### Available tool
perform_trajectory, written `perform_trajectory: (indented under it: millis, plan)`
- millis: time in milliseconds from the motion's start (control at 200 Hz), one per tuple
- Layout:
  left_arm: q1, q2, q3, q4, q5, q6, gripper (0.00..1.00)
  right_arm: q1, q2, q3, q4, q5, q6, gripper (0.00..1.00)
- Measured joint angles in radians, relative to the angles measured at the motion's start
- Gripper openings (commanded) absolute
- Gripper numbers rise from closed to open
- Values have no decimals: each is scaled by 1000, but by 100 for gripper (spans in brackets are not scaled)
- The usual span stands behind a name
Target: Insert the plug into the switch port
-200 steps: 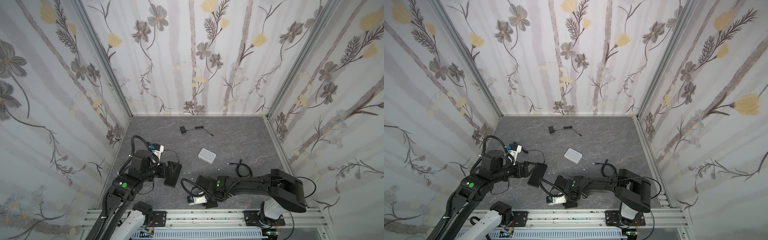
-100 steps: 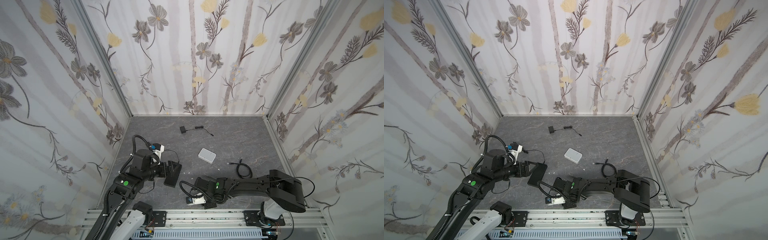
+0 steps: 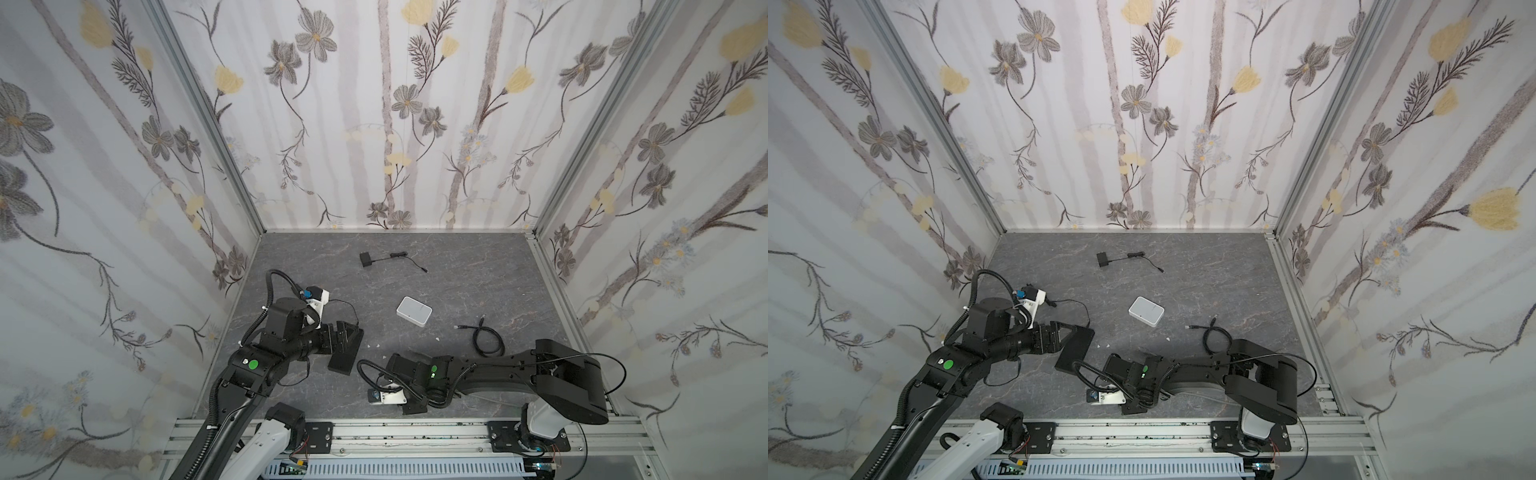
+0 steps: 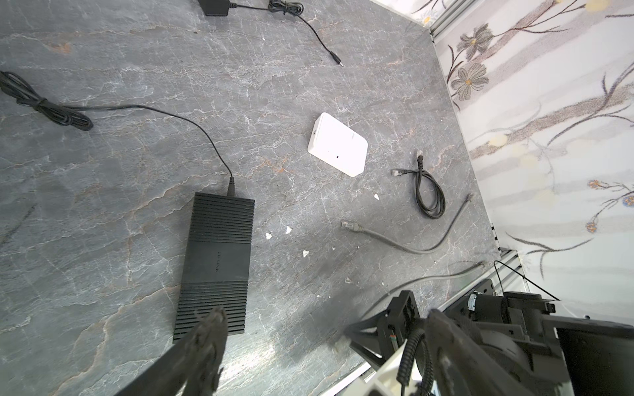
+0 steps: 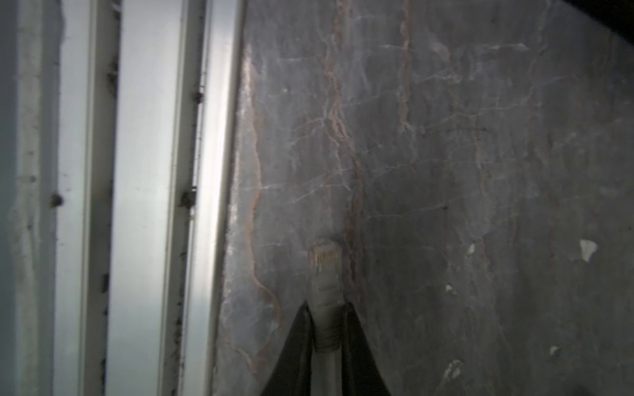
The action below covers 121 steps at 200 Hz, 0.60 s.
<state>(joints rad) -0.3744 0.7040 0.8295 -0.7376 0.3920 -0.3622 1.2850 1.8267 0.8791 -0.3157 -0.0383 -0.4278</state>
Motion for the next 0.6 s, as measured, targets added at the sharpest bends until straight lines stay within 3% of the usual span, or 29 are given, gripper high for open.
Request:
perform_trajectory:
  millis: [235,410,605]
  plan:
    - [0,0,-1,0,-12,0,91,-77,65,85,-33,188,53,9]
    - [0,0,-2,0,-23,0,91,-76,113,131,-33,240,80,12]
    - [0,1,-2,0,-24,-1,91,-80,108,121,-12,243,96,30]
